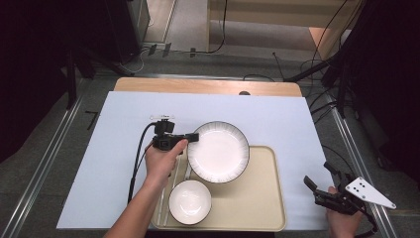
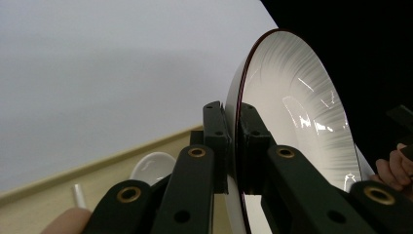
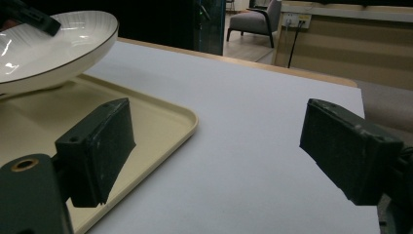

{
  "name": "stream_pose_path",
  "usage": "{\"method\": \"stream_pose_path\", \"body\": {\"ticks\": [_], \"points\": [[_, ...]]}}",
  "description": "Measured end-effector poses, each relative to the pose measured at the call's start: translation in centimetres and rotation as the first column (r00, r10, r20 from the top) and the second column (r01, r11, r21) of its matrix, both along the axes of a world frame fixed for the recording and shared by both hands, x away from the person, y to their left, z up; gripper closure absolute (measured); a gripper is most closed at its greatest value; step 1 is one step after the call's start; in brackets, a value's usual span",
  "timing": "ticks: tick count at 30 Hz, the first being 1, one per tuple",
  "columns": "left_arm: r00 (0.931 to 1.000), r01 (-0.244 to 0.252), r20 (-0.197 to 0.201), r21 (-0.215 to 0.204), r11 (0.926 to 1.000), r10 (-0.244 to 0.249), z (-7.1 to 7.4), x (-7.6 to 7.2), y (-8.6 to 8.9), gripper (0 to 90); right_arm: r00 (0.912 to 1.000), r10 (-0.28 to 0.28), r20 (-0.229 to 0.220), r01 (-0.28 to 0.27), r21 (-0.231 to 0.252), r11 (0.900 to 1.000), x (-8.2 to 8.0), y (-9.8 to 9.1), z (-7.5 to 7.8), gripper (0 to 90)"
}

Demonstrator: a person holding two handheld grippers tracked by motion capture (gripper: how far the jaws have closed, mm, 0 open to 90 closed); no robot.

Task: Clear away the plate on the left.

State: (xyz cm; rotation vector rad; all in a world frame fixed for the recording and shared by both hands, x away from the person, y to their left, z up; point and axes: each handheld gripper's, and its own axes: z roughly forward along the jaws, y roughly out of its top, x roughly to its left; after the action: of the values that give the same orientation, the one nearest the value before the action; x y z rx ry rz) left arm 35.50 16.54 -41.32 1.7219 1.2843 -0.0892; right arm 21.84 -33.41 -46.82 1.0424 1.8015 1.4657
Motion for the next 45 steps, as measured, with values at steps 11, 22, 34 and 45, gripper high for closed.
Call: {"method": "stream_pose_path", "body": {"ticks": [11,22,34,45], "points": [[0.9964,0.076,-0.037,0.003,0.9971,-0.076,-1.2,0.4,-1.9,85.8,1.0,-0.002,-0.001,0.002,0.0,1.0,0.0,-0.1,0.0,13.0],[0.9875,0.138,-0.079,0.013,0.9903,-0.137,-2.3,1.1,-2.9,85.8,1.0,-0.005,-0.002,0.005,0.0,1.0,-0.2,-0.2,0.0,13.0],[0.976,0.176,-0.132,0.007,0.9844,-0.173,-3.7,1.8,-3.3,85.5,1.0,-0.008,-0.002,0.008,-0.001,1.0,-0.2,-0.2,0.0,13.1],[0.9669,0.202,-0.162,0.009,0.9794,-0.197,-4.8,2.2,-3.6,85.5,1.0,-0.009,-0.003,0.009,-0.004,1.0,-0.2,-0.3,-0.1,13.1]]}}
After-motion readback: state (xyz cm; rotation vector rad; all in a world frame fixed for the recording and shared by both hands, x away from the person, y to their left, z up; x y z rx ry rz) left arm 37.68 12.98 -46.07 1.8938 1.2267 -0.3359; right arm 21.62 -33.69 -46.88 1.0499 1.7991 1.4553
